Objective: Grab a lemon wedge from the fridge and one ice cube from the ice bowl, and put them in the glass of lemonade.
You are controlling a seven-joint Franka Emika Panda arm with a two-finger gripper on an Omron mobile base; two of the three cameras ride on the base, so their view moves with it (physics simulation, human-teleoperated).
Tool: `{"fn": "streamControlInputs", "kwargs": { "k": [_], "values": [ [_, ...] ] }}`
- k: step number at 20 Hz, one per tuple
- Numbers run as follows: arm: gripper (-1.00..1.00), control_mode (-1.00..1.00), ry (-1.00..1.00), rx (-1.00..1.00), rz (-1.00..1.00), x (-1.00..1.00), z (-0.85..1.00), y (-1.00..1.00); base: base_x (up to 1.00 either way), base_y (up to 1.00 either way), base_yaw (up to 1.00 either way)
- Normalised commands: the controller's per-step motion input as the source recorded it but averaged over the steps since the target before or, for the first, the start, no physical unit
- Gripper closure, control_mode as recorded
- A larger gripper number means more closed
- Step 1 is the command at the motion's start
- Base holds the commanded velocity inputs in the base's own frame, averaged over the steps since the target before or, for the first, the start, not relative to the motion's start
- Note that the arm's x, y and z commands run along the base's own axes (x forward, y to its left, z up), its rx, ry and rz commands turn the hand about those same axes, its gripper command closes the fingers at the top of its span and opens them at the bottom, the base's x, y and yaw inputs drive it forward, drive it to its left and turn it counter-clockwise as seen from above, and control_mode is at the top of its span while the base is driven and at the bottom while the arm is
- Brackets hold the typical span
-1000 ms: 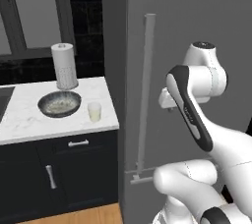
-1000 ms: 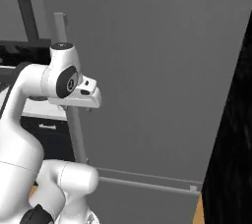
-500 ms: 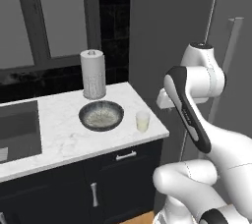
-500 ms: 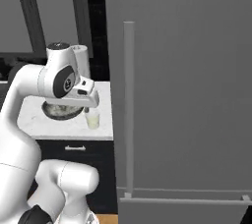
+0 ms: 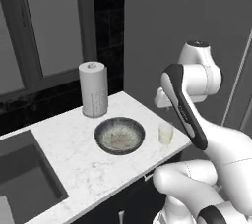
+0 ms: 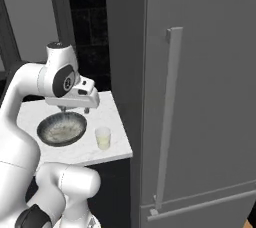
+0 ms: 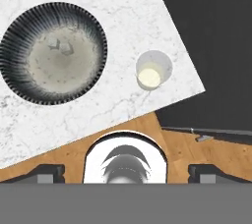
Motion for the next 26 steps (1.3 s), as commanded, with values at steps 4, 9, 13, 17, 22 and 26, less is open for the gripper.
{"fn": "streamControlInputs", "kwargs": {
  "k": [4, 9, 13, 17, 22, 26],
  "values": [
    [-1.0, 1.0, 0.0, 0.0, 0.0, 0.0, 0.0, 0.0, 0.14, 1.0, -0.4],
    [-1.0, 1.0, 0.0, 0.0, 0.0, 0.0, 0.0, 0.0, 0.24, 1.0, -0.4],
    [-1.0, -1.0, 0.0, 0.0, -0.04, 0.02, 0.0, 0.08, 0.26, 0.66, -0.21],
    [-1.0, -1.0, 0.0, 0.0, -0.01, 0.0, 0.0, 0.01, 0.0, 0.0, 0.0],
    [-1.0, -1.0, 0.0, 0.0, 0.0, 0.0, -0.06, 0.06, 0.0, 0.0, 0.0],
    [-1.0, -1.0, 0.0, -0.01, 0.0, 0.0, -0.33, 0.59, 0.0, 0.0, 0.0]
  ]
}}
